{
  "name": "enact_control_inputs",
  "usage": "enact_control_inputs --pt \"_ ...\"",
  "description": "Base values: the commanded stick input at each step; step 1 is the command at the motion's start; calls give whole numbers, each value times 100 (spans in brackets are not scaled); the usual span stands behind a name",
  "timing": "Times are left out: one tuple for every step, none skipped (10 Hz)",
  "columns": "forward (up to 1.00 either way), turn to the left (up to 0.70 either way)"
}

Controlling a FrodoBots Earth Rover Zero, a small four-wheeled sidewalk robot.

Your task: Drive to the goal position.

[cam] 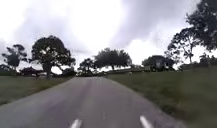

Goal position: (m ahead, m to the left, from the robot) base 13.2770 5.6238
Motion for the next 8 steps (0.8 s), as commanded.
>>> enact_control_inputs --pt "70 0" --pt "70 0" --pt "70 6" --pt "70 28" --pt "70 35" --pt "70 35" --pt "70 35" --pt "70 35"
